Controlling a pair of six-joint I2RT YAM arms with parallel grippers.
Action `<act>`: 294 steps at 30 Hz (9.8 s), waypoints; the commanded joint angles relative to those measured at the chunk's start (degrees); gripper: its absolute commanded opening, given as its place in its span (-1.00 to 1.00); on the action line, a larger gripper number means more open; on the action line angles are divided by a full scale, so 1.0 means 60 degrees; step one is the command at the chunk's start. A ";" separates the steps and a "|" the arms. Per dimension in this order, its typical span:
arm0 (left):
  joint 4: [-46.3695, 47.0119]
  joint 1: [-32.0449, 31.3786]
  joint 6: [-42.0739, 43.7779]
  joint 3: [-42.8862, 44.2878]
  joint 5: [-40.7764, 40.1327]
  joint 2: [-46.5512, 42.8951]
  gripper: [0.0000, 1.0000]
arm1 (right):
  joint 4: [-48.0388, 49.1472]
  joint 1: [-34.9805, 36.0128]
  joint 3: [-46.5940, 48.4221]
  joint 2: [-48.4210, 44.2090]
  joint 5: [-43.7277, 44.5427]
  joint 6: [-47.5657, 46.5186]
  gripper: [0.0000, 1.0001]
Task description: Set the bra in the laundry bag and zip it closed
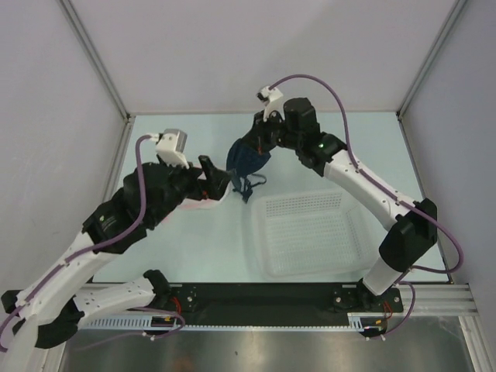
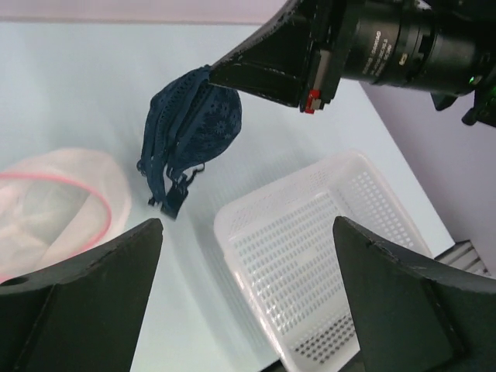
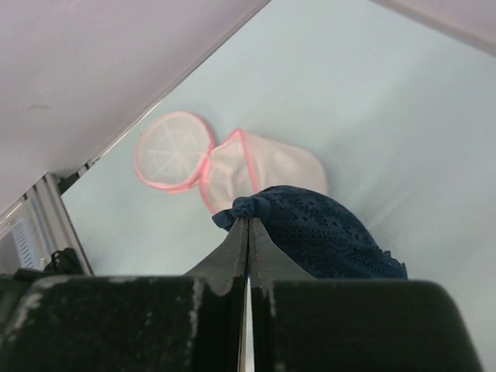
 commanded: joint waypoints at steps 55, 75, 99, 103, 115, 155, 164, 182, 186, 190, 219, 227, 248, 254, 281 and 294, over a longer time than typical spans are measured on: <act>0.5747 0.6200 0.0472 0.7351 1.0303 1.3772 0.99 | 0.0719 -0.3831 0.8086 0.9500 -0.1008 0.5833 -0.54; 0.4781 0.6654 0.0514 0.6872 1.0143 1.4434 0.38 | -0.4098 -0.3875 0.6243 0.6485 -0.0670 0.0768 0.57; 0.2979 0.6552 0.0954 0.7411 0.9438 1.5253 -0.08 | -0.3396 -0.1634 0.3590 0.6014 0.1761 0.1689 0.20; 0.3008 0.6493 0.0867 0.7469 0.9672 1.5385 -0.08 | -0.3396 -0.1546 0.3531 0.6160 0.2083 0.1718 0.19; 0.3198 0.6229 0.0705 0.7338 0.9805 1.5399 -0.19 | -0.3280 -0.1370 0.4088 0.7126 0.2800 0.2025 -0.06; 0.4131 0.6551 0.0208 0.6197 1.0068 1.4317 0.18 | -0.0320 -0.2132 0.4381 0.7860 0.1058 0.5029 -0.85; 0.5965 0.6713 -0.1637 0.6048 1.0495 1.4548 0.99 | 0.0031 -0.2190 0.4000 0.7684 0.0428 0.4824 -0.85; 0.6786 0.6420 -0.3499 0.6371 0.9804 1.5517 0.99 | 0.1027 -0.2570 0.3018 0.7244 -0.0582 0.4867 -0.88; 0.8133 0.6347 -0.3938 0.6106 1.0506 1.5662 0.99 | 0.1116 -0.2659 0.3105 0.7317 -0.0875 0.4897 -0.84; 0.8660 0.6273 -0.4245 0.6487 1.0859 1.6101 0.99 | 0.1028 -0.2718 0.3340 0.7464 -0.1154 0.4838 -0.80; 1.0464 0.6098 -0.5784 0.6443 1.0244 1.6863 -0.30 | -0.1242 -0.3097 0.2728 0.5417 -0.0744 0.2892 0.34; 1.0419 0.6097 -0.5667 0.6429 1.0317 1.6879 -0.87 | -0.1404 -0.3977 0.2212 0.4636 -0.0744 0.2378 0.87; 1.3861 0.6463 -0.8024 0.4178 1.1475 1.4478 -1.00 | 0.2353 -0.4871 -0.1431 0.2750 -0.2883 0.3664 1.00; 1.6174 0.6464 -0.9808 0.1964 1.1329 1.3072 -1.00 | 0.4045 -0.4462 -0.3909 0.0289 -0.2473 0.5292 1.00; 1.4097 0.6068 -0.9095 -0.3458 1.0962 0.4693 -1.00 | 0.4921 -0.0652 -0.5814 -0.4533 0.0679 0.7489 0.99; 1.3453 0.5292 -0.8919 -0.4322 1.1386 0.3462 -1.00 | 0.6813 -0.0227 -0.6093 -0.4460 0.0442 0.7064 0.91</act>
